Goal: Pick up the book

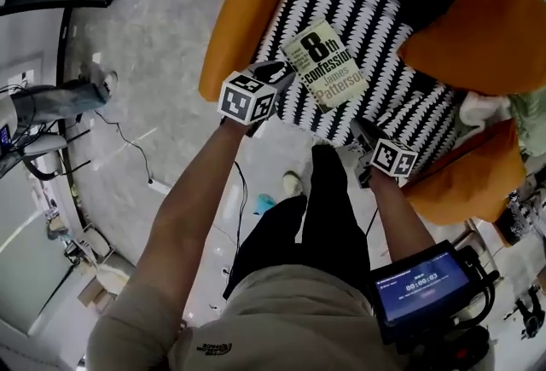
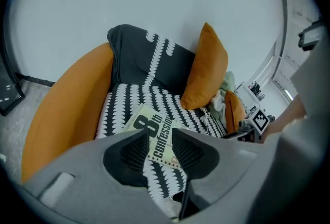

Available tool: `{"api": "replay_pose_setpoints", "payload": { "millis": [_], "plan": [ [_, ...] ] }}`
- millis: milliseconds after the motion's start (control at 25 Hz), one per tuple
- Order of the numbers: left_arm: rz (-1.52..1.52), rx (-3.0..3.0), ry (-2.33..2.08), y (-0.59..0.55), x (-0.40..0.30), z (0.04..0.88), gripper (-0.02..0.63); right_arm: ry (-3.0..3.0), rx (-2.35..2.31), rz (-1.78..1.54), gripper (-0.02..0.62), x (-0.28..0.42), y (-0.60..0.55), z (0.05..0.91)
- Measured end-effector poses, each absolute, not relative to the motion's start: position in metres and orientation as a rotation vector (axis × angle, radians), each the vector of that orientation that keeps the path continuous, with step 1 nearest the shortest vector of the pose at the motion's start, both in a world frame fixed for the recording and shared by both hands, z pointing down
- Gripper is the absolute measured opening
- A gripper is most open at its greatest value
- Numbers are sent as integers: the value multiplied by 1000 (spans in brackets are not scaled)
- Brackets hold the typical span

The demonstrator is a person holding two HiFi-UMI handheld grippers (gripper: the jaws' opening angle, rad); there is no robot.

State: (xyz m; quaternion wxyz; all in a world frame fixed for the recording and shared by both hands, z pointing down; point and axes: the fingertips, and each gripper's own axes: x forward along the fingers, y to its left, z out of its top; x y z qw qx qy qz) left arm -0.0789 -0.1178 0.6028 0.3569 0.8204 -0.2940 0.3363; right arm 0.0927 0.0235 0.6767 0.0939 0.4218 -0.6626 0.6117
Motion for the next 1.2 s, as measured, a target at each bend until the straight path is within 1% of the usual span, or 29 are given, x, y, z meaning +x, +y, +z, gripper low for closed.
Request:
{"api": "replay_pose_setpoints", "payload": {
  "millis": [360,520,720,880,960,1200],
  "plan": [
    [1004,2076,-734,-168,-81,705,150,-1905,1294,1977,184,86,-6,743],
    [1057,2074,-747,-181,-79,740,158,-1892,1289,2038,186,79,-7,768],
    [1107,2045,-724,-190,-80,759,169,-1890,1289,2104,186,68,-15,770],
    [1063,1993,-700,-189,-80,767,172,-1873,1282,2130,186,65,-22,779],
    [1048,1981,-695,-188,-78,765,172,-1850,1282,2147,167,68,-21,781],
    [1053,1962,-679,-185,-80,757,168,-1799,1328,2182,140,76,-25,776]
  ]
}}
